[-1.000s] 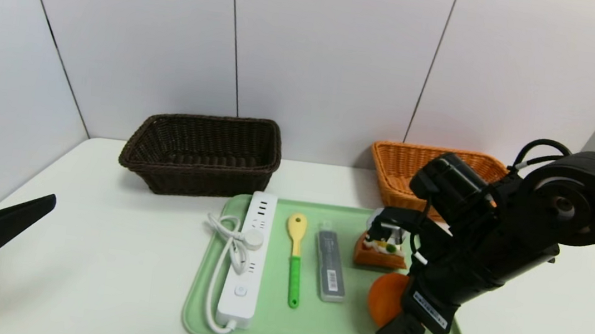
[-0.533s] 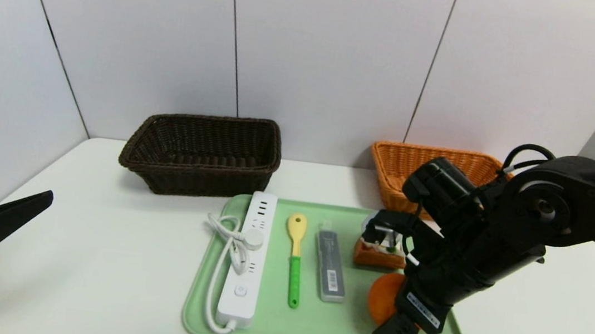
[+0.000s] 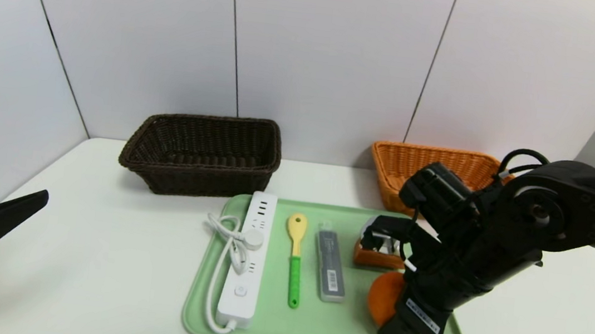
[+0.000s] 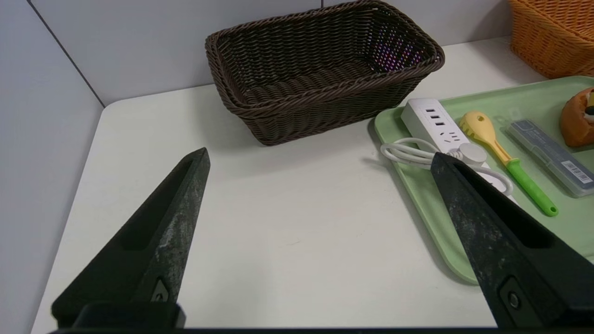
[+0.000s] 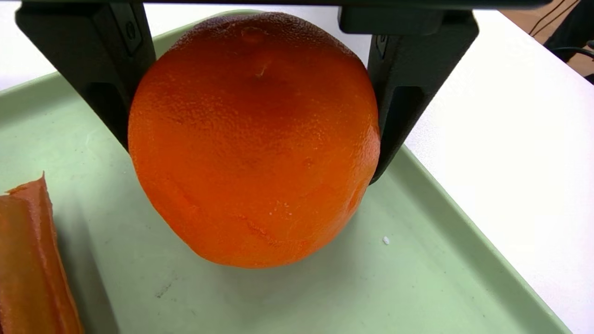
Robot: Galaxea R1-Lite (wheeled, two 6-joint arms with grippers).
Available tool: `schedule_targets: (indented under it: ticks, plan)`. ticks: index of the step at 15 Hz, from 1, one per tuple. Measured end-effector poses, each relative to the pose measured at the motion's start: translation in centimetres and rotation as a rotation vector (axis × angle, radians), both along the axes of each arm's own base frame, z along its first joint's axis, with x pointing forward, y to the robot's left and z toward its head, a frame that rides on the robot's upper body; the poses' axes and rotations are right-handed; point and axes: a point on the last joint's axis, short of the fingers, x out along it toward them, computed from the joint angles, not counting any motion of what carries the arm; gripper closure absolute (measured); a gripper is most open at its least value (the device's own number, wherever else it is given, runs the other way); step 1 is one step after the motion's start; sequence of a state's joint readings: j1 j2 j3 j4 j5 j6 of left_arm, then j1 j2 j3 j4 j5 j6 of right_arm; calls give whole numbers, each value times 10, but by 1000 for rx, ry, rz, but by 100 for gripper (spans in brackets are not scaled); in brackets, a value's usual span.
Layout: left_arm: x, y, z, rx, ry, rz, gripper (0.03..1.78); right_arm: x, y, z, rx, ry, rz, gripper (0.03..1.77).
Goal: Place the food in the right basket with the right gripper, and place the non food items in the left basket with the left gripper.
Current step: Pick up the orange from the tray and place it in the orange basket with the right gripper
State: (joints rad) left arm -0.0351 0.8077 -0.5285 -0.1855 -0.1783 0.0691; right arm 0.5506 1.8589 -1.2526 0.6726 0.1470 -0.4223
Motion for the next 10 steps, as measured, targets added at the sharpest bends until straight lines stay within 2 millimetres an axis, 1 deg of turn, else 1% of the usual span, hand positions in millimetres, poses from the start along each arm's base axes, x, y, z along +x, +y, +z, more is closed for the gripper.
schedule_targets:
  ticks: [4, 6, 9, 10]
  plan:
    - [-1, 0, 1, -1, -4, 0, 12, -1, 0, 2, 6, -6, 1, 63]
    - [-2, 0, 1, -1, -7, -1, 12, -2, -1, 8, 19, -22, 0, 63]
    - [-3, 0, 0, -1, -7, 0, 12, -10, -7, 32, 81, -115, 3, 63]
    - [-4, 0, -1, -1, -6, 0, 12, -14, -10, 44, 113, -165, 6, 63]
